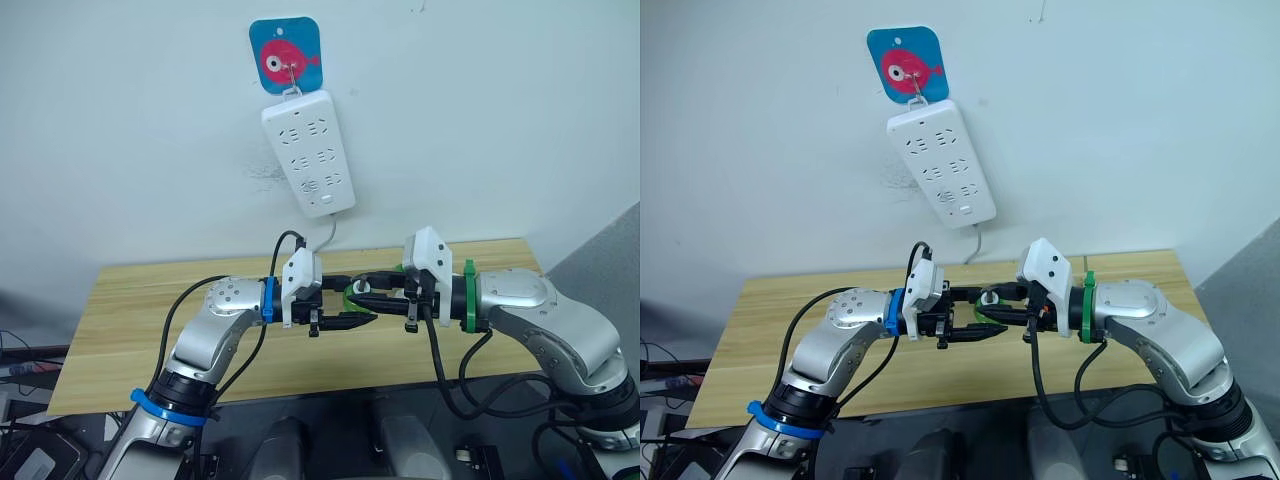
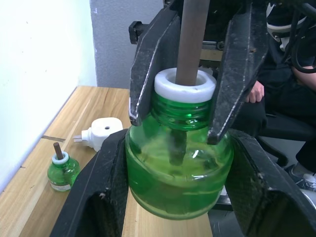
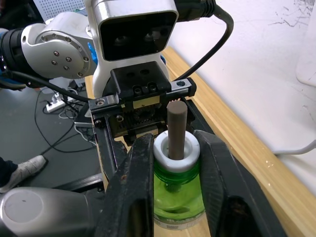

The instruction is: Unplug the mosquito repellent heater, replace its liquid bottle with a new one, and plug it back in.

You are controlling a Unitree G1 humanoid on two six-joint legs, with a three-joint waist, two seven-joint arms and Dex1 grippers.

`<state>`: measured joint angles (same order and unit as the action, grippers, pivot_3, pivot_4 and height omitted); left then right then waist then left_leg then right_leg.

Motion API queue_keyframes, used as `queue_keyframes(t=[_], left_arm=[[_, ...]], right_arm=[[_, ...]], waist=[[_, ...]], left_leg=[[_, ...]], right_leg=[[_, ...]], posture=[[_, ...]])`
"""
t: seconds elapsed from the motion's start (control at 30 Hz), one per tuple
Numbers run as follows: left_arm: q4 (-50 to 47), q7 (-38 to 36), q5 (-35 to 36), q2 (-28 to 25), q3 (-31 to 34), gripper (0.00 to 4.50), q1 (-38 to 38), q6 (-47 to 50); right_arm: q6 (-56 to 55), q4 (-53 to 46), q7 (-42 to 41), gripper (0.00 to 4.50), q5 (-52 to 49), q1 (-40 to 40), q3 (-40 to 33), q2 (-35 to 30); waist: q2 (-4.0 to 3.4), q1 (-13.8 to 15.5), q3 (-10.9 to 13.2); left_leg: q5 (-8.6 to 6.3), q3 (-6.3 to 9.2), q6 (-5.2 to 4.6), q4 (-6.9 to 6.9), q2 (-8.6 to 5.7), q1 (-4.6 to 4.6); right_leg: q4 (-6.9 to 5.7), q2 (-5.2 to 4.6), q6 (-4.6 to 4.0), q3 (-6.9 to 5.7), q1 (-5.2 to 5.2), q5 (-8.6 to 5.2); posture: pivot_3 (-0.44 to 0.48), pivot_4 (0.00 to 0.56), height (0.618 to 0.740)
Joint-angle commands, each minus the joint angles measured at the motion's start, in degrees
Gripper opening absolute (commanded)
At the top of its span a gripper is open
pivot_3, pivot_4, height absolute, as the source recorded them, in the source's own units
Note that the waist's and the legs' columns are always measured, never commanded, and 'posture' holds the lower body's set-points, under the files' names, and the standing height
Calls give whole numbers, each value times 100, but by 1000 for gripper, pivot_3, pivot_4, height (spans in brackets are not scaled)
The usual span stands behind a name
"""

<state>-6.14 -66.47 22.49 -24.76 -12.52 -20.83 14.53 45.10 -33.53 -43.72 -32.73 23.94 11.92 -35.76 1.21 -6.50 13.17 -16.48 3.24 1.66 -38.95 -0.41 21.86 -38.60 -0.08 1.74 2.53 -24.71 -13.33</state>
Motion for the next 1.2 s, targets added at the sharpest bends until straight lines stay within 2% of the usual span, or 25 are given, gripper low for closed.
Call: queue_keyframes(t=[0.03, 0.13, 0.17, 0.27, 0.37, 0.47, 0.57, 0.73, 0.93, 1.07, 1.2], left_arm=[[-240, -38, 314, 61, 170, 2301, 54, -30], [-225, -119, 412, 56, 257, 2301, 151, -126], [-202, -76, 374, 49, 278, 2861, 177, -172], [-110, -105, 267, -51, 272, 3461, 233, -240], [-21, 62, 311, -168, 352, 4443, 310, 115], [-164, 263, 625, -235, 493, 4500, 415, 755], [-464, 829, 1163, -62, 784, 4500, 474, 1613], [-880, 2220, 2955, 592, 1566, 4500, 293, 3473], [-1052, 3735, 4810, 1289, 2148, 4500, 20, 4406], [-932, 4252, 5271, 1432, 2195, 4500, -97, 4525], [-827, 4555, 5559, 1522, 2155, 4500, -225, 4509]], right_arm=[[-144, -100, -72, 843, -6, 11, -64, 4], [-157, -94, -62, 843, -50, -13, -130, 24], [-160, -94, -54, 843, -69, -29, -162, 31], [-128, -71, 11, 843, -188, -105, -355, 71], [55, -35, 174, 843, -472, -250, -771, 140], [360, -8, 574, 843, -979, -401, -1370, 352], [785, 33, 1235, 843, -1730, -522, -2040, 750], [1166, 148, 2990, 843, -3592, -753, -2849, 1697], [590, 159, 5059, 843, -5695, -1058, -2805, 2345], [127, 125, 5760, 843, -6462, -1088, -2584, 2436], [-143, 63, 6049, 843, -6774, -1099, -2316, 2319]], waist=[[0, 0, -2], [0, 0, -7], [1, -1, -8], [10, 0, -31], [13, 1, -85], [14, -3, -112], [15, -4, -134], [26, -2, -177], [9, -11, -245], [-4, -19, -268], [-7, -21, -274]], left_leg=[[0, 1, 0, 0, 0, 0], [0, 1, 0, 0, 1, 0], [0, 1, 0, 0, 0, 0], [0, 2, 0, 0, 1, 0], [0, 2, 0, 0, 0, 0], [0, 5, 0, 0, 1, -1], [0, 9, 0, 0, 2, -4], [0, 40, 0, -1, 2, 2], [0, 51, 0, -1, 2, 0], [0, 33, 0, -2, -3, -6], [0, 5, 0, -1, -2, -8]], right_leg=[[0, 0, 0, 0, 0, 0], [-1, -2, -1, -1, 0, 1], [-1, -3, -1, -1, 0, 1], [-2, -9, -1, 0, -1, 1], [-2, -9, -2, -1, -1, 1], [-3, -9, -2, -1, 0, 1], [-9, -8, -2, 0, 0, 1], [-16, -21, -2, 4, 0, 1], [-24, -19, -2, 7, 0, 1], [-25, 4, -2, 8, 3, 1], [-25, 10, -2, 7, 3, 0]], posture=[[-189, 148, 740], [-188, 145, 740], [-188, 142, 740], [-188, 137, 740], [-189, 132, 740], [-189, 127, 740], [-188, 120, 740], [-188, 120, 740], [-183, 115, 740], [-180, 119, 740], [-177, 122, 740]])
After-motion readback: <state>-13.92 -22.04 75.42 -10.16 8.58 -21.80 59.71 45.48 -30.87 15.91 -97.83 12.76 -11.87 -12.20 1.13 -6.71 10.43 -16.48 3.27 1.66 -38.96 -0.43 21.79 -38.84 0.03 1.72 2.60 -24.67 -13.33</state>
